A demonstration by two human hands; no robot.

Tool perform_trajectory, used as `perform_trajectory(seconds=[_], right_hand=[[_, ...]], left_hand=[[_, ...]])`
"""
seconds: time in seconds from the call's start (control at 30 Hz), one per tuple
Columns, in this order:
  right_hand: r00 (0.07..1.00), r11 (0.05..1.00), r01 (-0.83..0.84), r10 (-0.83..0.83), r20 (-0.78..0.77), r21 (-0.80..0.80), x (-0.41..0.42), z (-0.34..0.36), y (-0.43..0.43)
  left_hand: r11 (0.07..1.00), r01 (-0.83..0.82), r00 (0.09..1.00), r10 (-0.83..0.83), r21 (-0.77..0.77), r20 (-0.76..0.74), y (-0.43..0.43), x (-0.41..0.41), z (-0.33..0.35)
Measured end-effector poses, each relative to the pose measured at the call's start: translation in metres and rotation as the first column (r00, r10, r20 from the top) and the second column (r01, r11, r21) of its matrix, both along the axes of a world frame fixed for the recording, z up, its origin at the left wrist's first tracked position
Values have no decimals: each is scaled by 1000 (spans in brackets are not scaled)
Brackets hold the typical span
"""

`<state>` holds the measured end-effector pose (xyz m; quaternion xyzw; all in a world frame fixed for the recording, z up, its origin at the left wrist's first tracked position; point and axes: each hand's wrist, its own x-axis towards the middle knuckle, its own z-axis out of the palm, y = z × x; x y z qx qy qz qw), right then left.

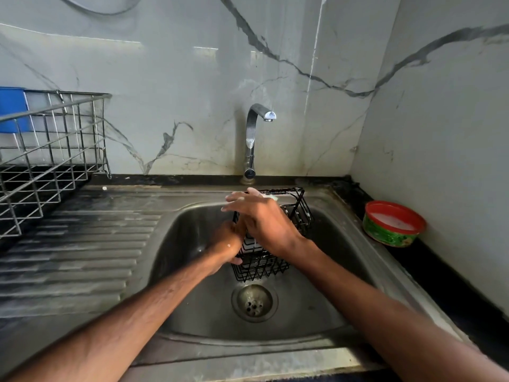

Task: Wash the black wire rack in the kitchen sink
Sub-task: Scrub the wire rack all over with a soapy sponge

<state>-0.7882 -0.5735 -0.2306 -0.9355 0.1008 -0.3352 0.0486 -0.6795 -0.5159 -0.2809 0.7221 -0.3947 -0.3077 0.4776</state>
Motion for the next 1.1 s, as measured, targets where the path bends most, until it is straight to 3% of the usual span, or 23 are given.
perform_trajectory(seconds=[0.4,0.57,0.63,0.77,0.87,1.0,1.1], right_hand=[[966,963,260,-259,-23,72,-12,3,-4],[956,932,227,-269,120,283,-22,22,-11],[920,872,210,-329,213,443,-31,32,-14],[840,636,19,-428,332,772,-50,50,-26],[817,521,-113,-436,378,846,-61,58,-31],[875,580,191,-466,130,792,-61,48,-33],[901,735,380,-431,-45,561,-54,39,-26]], left_hand=[[1000,6,998,-4,27,-69,2,8,2],[1000,8,997,-7,25,-76,3,8,2],[1000,9,997,-8,16,-82,6,5,6],[1000,-10,994,13,25,-113,4,8,3],[999,-27,988,32,30,-149,-1,10,-1],[999,-34,989,37,21,-144,-2,10,-2],[999,-36,991,38,23,-131,0,8,-1]])
